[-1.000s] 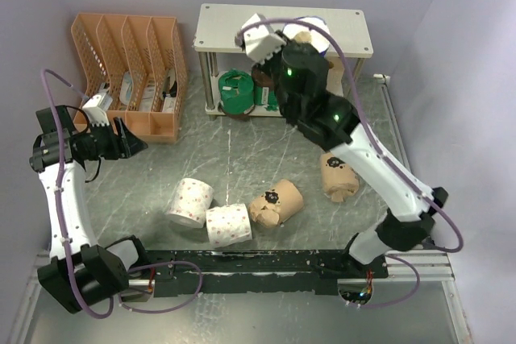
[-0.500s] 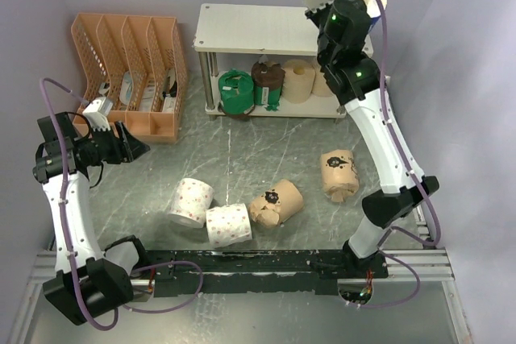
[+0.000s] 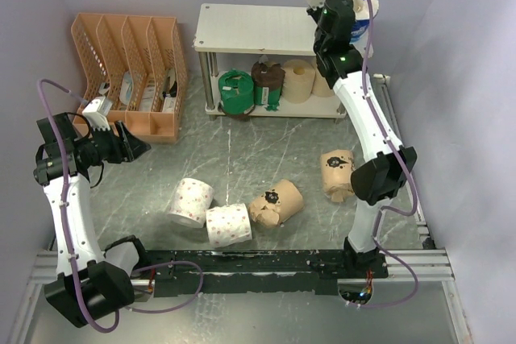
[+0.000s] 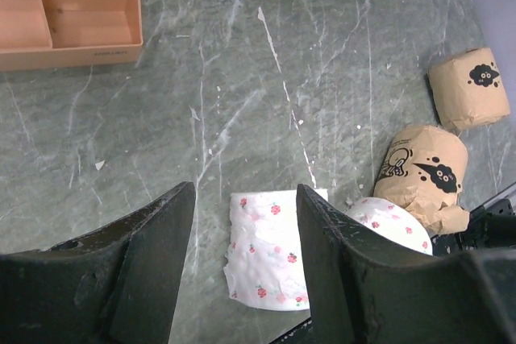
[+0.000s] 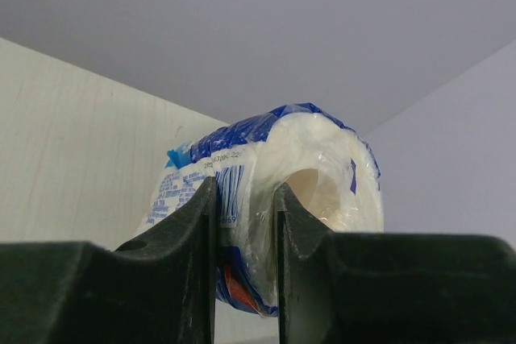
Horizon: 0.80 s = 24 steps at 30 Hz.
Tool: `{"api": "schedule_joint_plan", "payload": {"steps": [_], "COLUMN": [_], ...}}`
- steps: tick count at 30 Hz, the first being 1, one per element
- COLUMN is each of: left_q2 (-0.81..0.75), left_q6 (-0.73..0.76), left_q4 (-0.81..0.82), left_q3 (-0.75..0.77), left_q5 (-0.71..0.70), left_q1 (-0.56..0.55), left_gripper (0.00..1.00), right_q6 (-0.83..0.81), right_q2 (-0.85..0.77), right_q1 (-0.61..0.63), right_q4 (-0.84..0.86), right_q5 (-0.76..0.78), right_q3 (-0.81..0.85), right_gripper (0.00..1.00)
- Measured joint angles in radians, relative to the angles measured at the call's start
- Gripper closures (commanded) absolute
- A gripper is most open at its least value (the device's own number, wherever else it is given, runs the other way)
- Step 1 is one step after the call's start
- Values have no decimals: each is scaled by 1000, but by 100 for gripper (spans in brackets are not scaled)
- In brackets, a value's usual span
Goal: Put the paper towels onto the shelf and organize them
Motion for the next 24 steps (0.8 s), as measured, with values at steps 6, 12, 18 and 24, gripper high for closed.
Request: {"api": "schedule_joint_plan", "payload": {"steps": [6, 12, 18, 24], "left_q2": [-2, -3, -3, -3], "left_q6": [-6, -5, -5, -6], "left_q4": [4, 4, 10, 16], "left_q3": [0, 0, -5, -6], "left_q5": [4, 5, 5, 5], "left_q1": [0, 0, 0, 0], "left_gripper": [36, 36, 36, 36], "right_q6": [14, 19, 45, 50], "right_q2": [35, 82, 83, 77], "right_q1": [-2, -10, -24, -26], "right_q4": [63, 126, 141, 164], "right_q5": [-9, 7, 10, 3], "right_q3": [12, 41, 42, 39], "right_gripper": [100, 62, 4, 0]}}
